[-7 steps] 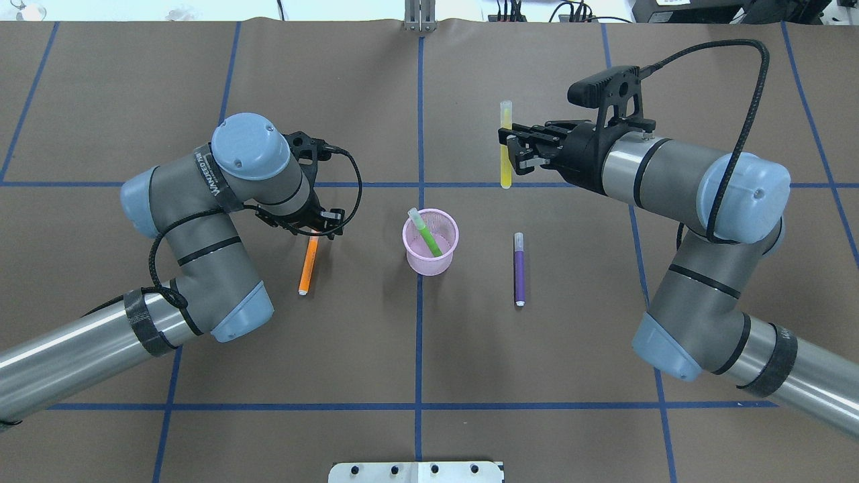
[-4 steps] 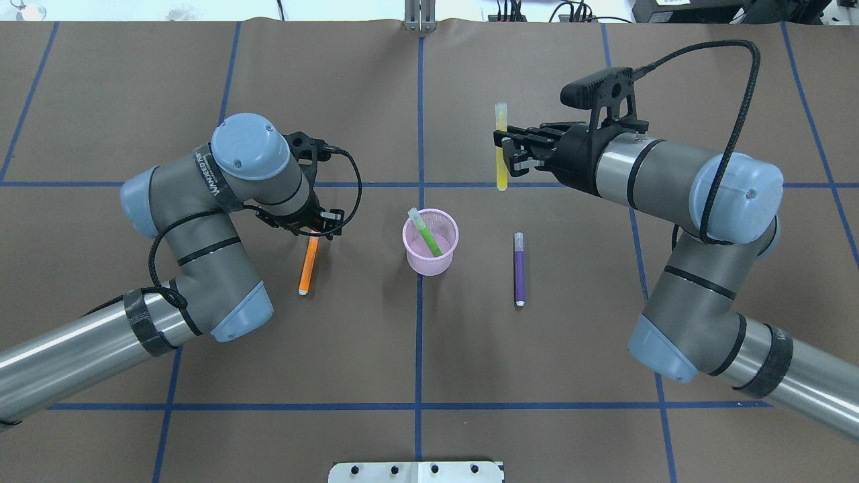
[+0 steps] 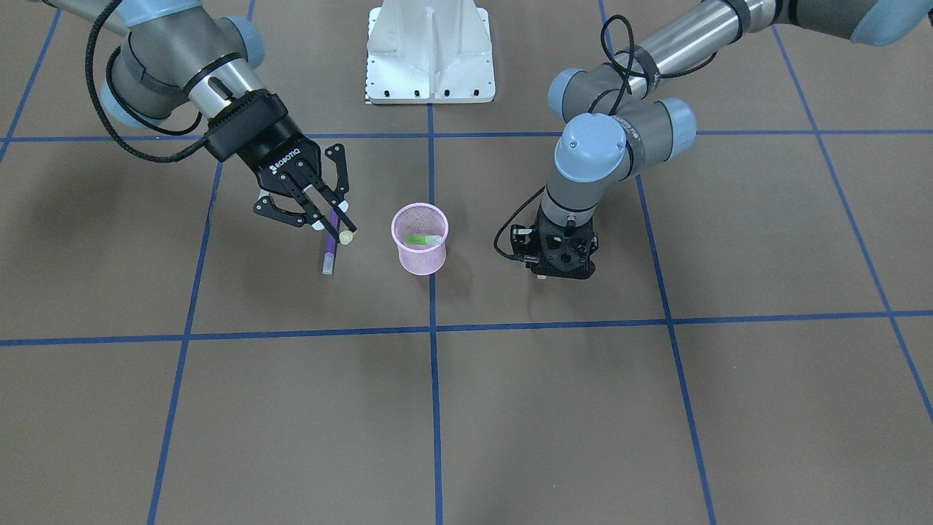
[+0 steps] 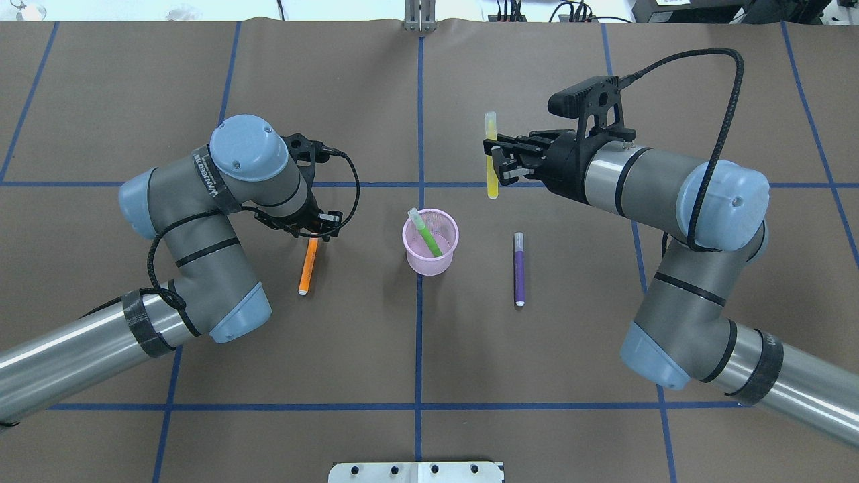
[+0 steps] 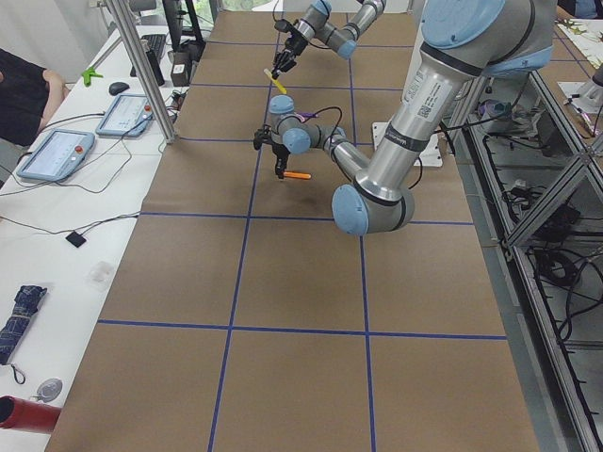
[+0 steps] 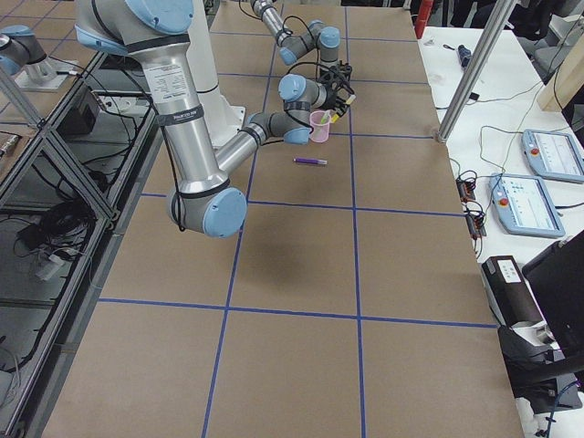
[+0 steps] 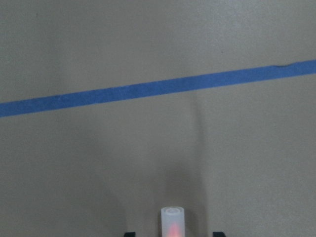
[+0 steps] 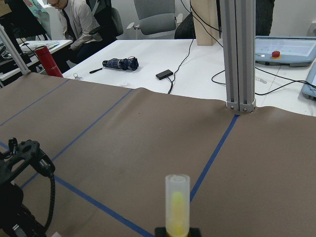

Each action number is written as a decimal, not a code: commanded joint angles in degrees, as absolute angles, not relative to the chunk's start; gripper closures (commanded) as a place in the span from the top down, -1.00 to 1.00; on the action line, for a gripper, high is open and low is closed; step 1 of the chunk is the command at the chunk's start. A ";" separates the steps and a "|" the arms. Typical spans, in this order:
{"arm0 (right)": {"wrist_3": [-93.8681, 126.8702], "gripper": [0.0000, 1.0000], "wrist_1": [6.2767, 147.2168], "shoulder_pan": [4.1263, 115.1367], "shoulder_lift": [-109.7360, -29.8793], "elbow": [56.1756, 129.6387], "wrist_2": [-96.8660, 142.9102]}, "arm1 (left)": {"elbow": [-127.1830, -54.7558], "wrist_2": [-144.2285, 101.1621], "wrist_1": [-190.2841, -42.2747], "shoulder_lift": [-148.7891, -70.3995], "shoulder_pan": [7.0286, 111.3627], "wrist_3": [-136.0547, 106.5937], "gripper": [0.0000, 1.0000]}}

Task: Collect pens into pen holder
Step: 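Grasp orange marker with left gripper while right carries highlighter toward cup, then lower highlighter into pink cup with right gripper while left lifts orange marker, then open and raise the right gripper away from the cup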

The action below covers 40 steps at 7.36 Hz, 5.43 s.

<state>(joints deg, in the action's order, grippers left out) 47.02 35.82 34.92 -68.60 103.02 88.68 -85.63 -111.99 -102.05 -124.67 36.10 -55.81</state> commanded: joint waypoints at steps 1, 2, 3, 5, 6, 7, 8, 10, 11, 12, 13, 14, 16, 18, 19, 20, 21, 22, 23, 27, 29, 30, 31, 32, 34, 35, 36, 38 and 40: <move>47.02 -1.00 35.86 34.45 -68.20 102.83 88.68 | -85.69 -112.06 -102.04 -124.45 36.04 -55.81 0.11; 46.93 -1.00 35.86 34.45 -68.12 102.83 88.68 | -85.69 -112.15 -101.95 -124.45 36.04 -55.81 0.06; 46.93 -1.00 35.86 34.45 -68.12 102.83 88.77 | -85.61 -112.15 -101.95 -124.37 36.04 -55.81 0.04; 46.93 -1.00 35.86 34.37 -68.12 102.83 88.77 | -85.61 -112.59 -101.95 -124.37 35.86 -55.81 -0.02; 46.93 -1.00 35.86 34.28 -68.03 102.83 88.77 | -85.61 -112.76 -101.87 -124.37 35.86 -55.81 -0.10; 47.02 -1.00 35.86 34.28 -68.03 102.83 88.68 | -85.61 -114.16 -101.87 -124.37 35.86 -55.81 -0.15; 47.02 -1.00 35.86 34.28 -68.03 102.83 88.77 | -85.52 -114.43 -101.95 -124.37 35.86 -55.81 -0.18; 46.93 -1.00 35.95 34.28 -67.59 102.75 88.77 | -85.52 -114.43 -101.78 -124.37 35.77 -56.07 -0.35; 46.93 -1.00 37.08 34.28 -67.07 102.92 88.77 | -85.60 -114.52 -101.60 -124.45 35.77 -56.34 -0.63; 46.93 -1.00 37.18 34.28 -66.97 102.92 88.68 | -85.61 -114.52 -101.34 -124.45 35.77 -56.77 -1.00; 46.93 -1.00 37.18 34.28 -66.97 102.92 88.77 | -85.69 -114.43 -101.25 -124.37 35.77 -56.95 -1.00; 47.02 -1.00 37.18 34.28 -66.97 102.92 88.68 | -86.30 -114.52 -101.08 -124.37 35.77 -56.95 -1.00; 47.02 -1.00 37.44 33.93 -65.92 102.75 88.59 | -87.70 -114.52 -101.07 -124.63 36.47 -56.69 -1.00; 47.11 -1.00 37.53 33.05 -63.65 101.09 88.51 | -89.91 -114.61 -101.07 -124.63 37.87 -56.43 -1.00; 46.94 -1.00 37.62 31.39 -62.85 100.03 86.07 | -90.26 -114.61 -101.07 -124.63 38.49 -56.16 -1.00; 46.93 -1.00 37.70 29.29 -62.84 99.85 83.09 | -90.35 -114.61 -101.07 -124.54 38.93 -56.08 -1.00; 46.85 -1.00 37.71 28.40 -62.32 99.15 82.27 | -90.35 -114.61 -101.07 -124.54 39.37 -55.99 -1.00; 46.41 -1.00 37.62 27.52 -62.31 98.27 82.00 | -90.44 -114.61 -101.07 -124.45 39.81 -55.90 -1.00; 45.80 -1.00 37.53 26.90 -62.23 97.22 80.78 | -90.53 -114.61 -101.07 -124.45 40.08 -55.90 -1.00; 45.79 -1.00 37.53 25.05 -62.14 96.33 79.63 | -92.54 -120.64 -101.16 -124.54 44.45 -55.81 -1.00; 45.79 -1.00 37.44 24.17 -62.14 95.37 77.88 | -94.22 -122.69 -101.07 -124.54 46.92 -55.81 -1.00; 45.88 -0.89 37.44 24.08 -61.96 95.36 77.87 | -94.48 -122.70 -101.07 -124.45 47.19 -55.81 -1.00; 46.23 0.93 37.44 24.00 -61.70 95.27 77.17 | -94.83 -122.78 -101.07 -124.45 47.28 -55.81 -1.00; 46.58 0.99 37.35 23.82 -60.66 95.27 75.95 | -95.36 -122.70 -100.99 -124.54 47.46 -55.90 -1.00; 46.58 1.00 37.79 23.91 -60.38 95.80 76.20 | -98.77 -121.82 -101.25 -124.54 50.08 -55.81 -1.00; 46.58 0.99 41.19 23.99 -60.38 97.19 76.81 | -100.01 -120.69 -101.42 -124.98 51.49 -55.81 -1.00; 46.67 0.99 45.57 24.95 -60.38 98.86 78.82 | -101.76 -117.45 -101.60 -125.24 51.50 -55.81 -1.00; 50.51 0.99 58.19 30.03 -60.64 102.02 88.97 | -103.97 -113.49 -102.30 -126.64 51.42 -55.90 -1.00; 51.32 0.99 76.11 38.11 -60.65 105.37 103.03 | -106.60 -112.16 -102.39 -127.09 51.42 -56.34 -1.00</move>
<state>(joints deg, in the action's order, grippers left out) 50.42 65.79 33.50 -60.66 103.61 94.92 -105.03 -113.22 -102.30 -126.78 51.42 -56.08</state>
